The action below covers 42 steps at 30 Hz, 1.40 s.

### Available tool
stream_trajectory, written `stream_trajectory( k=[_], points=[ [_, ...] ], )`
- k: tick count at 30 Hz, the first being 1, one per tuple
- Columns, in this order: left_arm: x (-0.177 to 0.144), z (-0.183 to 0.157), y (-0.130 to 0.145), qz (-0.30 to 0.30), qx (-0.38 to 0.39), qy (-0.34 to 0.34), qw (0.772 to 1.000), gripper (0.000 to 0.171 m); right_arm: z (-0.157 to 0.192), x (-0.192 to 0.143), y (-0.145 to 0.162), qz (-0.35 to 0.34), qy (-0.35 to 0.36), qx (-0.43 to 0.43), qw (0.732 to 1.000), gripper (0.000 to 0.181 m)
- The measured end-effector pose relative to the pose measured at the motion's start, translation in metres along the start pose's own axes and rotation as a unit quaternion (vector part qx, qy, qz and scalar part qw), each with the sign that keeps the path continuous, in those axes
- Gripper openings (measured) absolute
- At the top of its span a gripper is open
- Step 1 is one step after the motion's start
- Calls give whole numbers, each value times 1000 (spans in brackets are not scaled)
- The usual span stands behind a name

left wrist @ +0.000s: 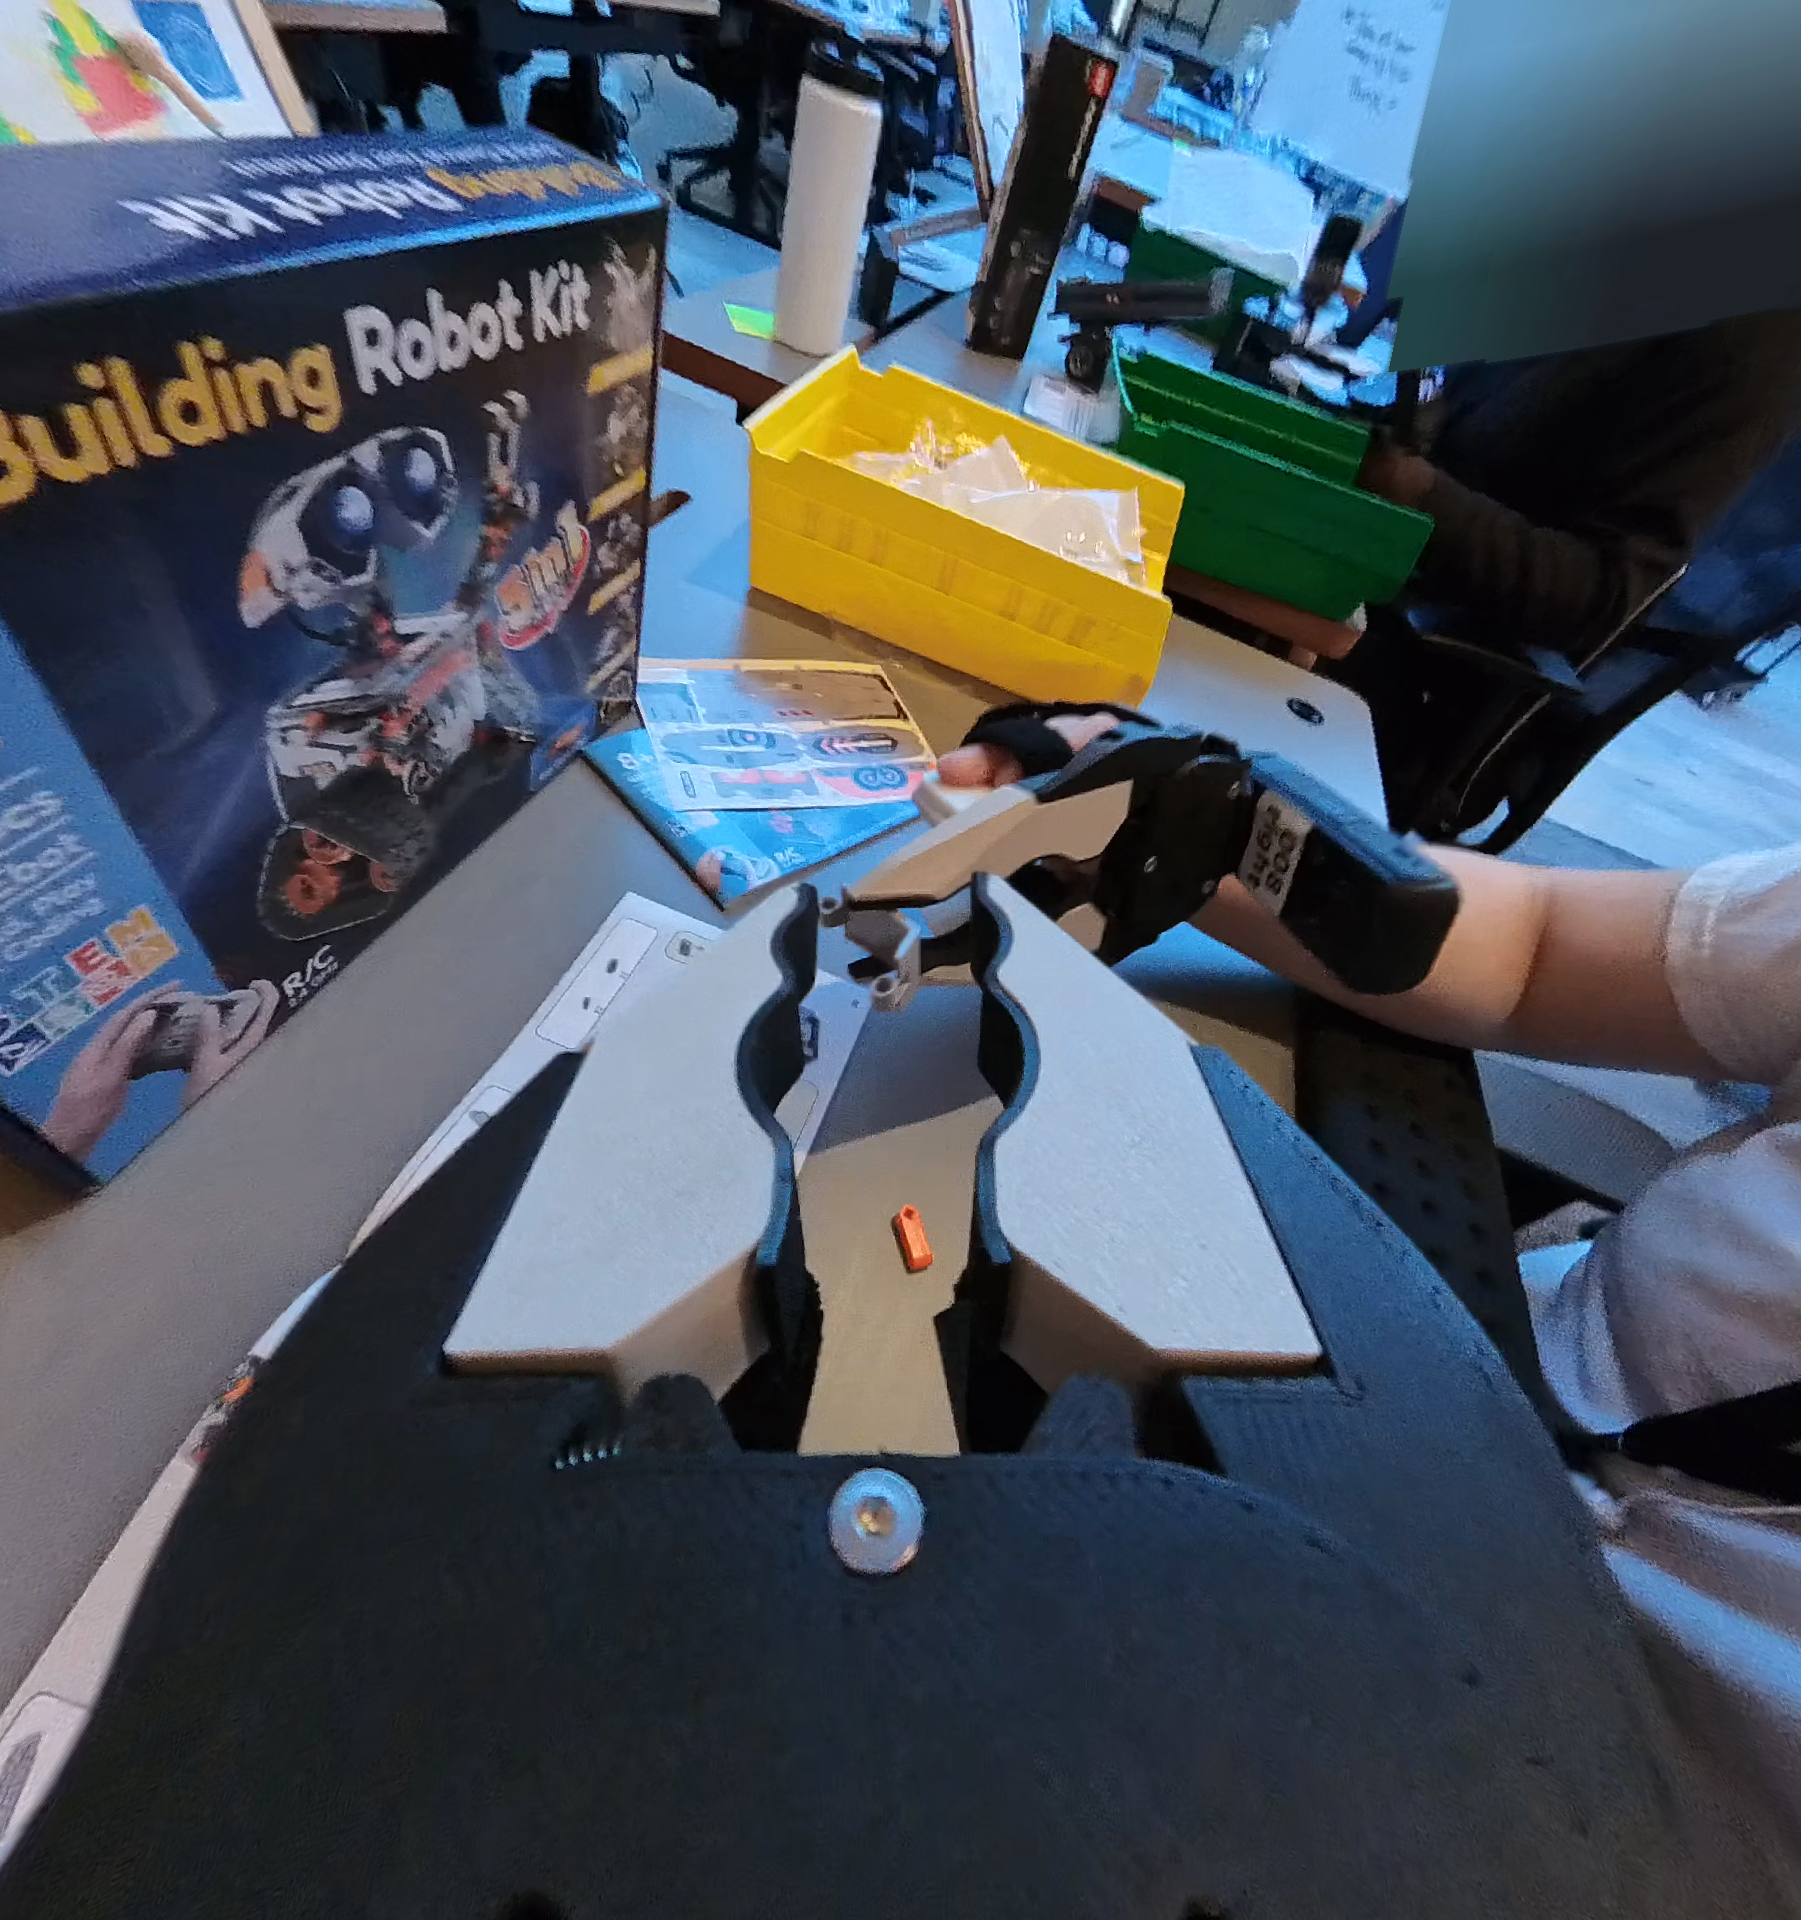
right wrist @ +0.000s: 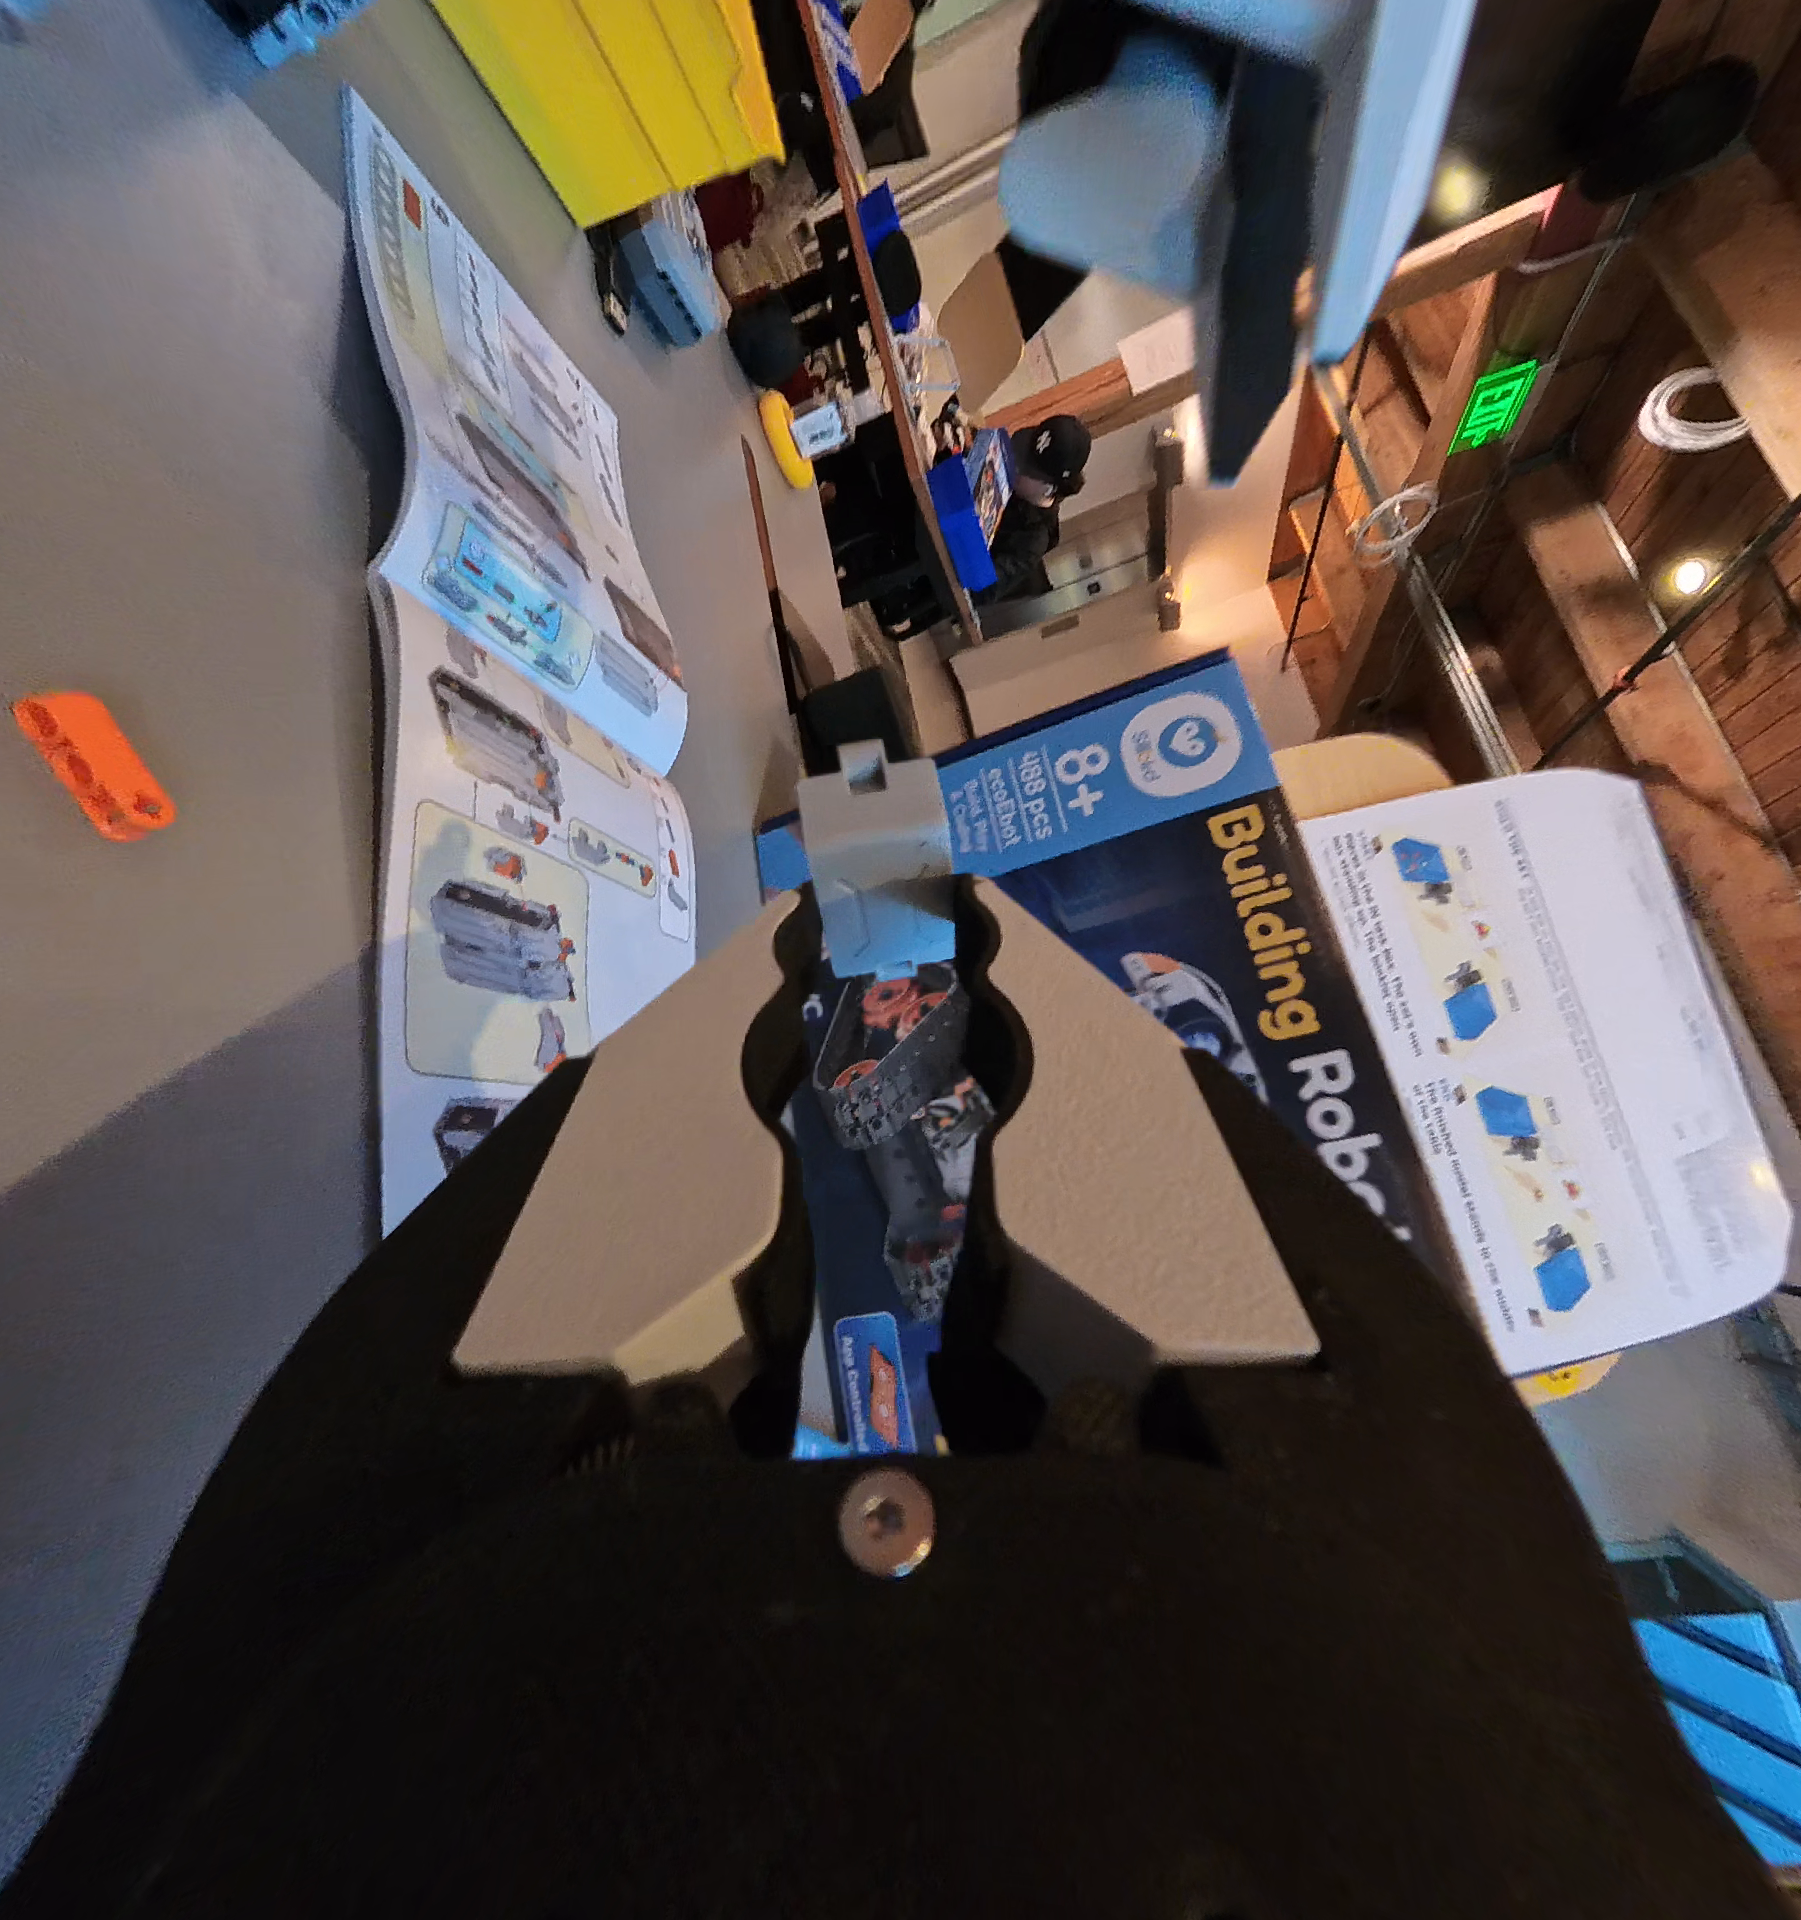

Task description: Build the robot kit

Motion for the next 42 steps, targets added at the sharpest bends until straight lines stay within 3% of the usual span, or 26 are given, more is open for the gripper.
stream_trajectory(
  k=[3, 6, 10, 12, 17, 20, 25, 31, 36, 39, 42],
  points=[
    [9, -19, -4, 11, 58, 5, 998, 28, -5, -8, -10, -18, 3, -12, 1000, 24],
    [13, -48, -10, 11, 130, 15, 991, 17, -10, -15, -22, -30, 1, -29, 999, 24],
    [9, -64, -9, 56, 189, -71, 978, 19, -18, -30, -36, -14, -2, -56, 998, 24],
    [6, -82, -5, 54, 193, -64, 978, 17, -15, -45, -45, -12, 1, -77, 997, 24],
    [13, -115, 34, 91, 231, -107, 963, 16, 9, -74, -70, -37, 14, -110, 993, 24],
    [15, -133, 52, 84, 235, -82, 965, 11, 29, -77, -75, -35, 3, -128, 991, 24],
    [19, -129, 70, 119, 201, -63, 970, 13, 49, -73, -70, -37, -22, -137, 990, 23],
    [24, -132, 73, 104, 125, -3, 987, 17, 54, -68, -57, -6, -16, -137, 990, 24],
    [53, -126, 90, 134, 177, -39, 974, 1, 63, -62, -54, 31, -43, -150, 987, 23],
    [65, -115, 103, 137, 232, -18, 963, 0, 67, -61, -39, 58, -66, -144, 986, 26],
    [77, -107, 116, 126, 258, 52, 957, 0, 55, -67, 1, 117, -72, -67, 988, 35]
  ],
)
Point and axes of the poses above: each gripper's, where its closed fingertips meet, x out along the fingers, y out of its underside, z = x × y across the jaws, the point moved 8 cm from there along -x, back along the fingers, and after that the axes turned 15 degrees about -y, right-handed, at the moved point
